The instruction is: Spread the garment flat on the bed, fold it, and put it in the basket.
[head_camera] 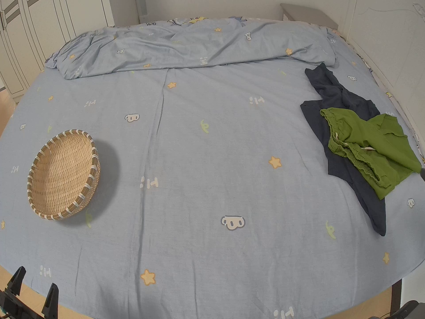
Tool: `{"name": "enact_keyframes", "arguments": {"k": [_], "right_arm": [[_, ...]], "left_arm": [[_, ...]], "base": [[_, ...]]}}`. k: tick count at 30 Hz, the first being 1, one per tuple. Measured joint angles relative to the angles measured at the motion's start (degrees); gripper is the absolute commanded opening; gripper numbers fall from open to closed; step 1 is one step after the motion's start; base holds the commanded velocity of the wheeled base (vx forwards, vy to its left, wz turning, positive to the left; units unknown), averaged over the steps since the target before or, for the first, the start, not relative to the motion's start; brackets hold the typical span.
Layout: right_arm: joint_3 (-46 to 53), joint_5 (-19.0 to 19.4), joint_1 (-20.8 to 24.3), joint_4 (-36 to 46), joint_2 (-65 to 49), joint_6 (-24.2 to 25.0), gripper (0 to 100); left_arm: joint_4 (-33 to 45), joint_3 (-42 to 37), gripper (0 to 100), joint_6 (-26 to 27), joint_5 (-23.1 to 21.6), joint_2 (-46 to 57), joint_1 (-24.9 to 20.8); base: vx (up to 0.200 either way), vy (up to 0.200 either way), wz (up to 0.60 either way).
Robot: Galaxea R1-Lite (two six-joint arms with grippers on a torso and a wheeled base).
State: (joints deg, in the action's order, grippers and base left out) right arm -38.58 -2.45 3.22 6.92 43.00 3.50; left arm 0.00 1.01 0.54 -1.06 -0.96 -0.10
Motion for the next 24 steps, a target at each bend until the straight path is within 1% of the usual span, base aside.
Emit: {"name": "enact_keyframes", "arguments": {"k": [5,8,15,19,24], "right_arm": [[-4.83,-1.89,0.66,-0.8,13.25,-1.18,100],[-7.74,-3.71,1.35,-2.58,22.27,-1.73,100],[-12.92,-8.83,3.04,-11.17,42.39,-3.28,100],[-16.68,-11.2,4.17,-15.46,51.38,-4.34,100],[-20.31,-12.28,5.33,-16.07,56.78,-4.86,100]], "left_arm": [[0.0,0.0,100,-0.02,0.0,0.0,0.02],[0.0,0.0,100,-0.02,0.0,0.0,0.02],[0.0,0.0,100,-0.02,0.02,0.0,0.0],[0.0,0.0,100,0.0,0.0,0.0,0.0],[0.02,0.0,100,0.0,0.02,0.0,0.0]], "base": [[0.0,0.0,0.0],[0.0,0.0,0.0],[0.0,0.0,0.0],[0.0,0.0,0.0],[0.0,0.0,0.0]]}}
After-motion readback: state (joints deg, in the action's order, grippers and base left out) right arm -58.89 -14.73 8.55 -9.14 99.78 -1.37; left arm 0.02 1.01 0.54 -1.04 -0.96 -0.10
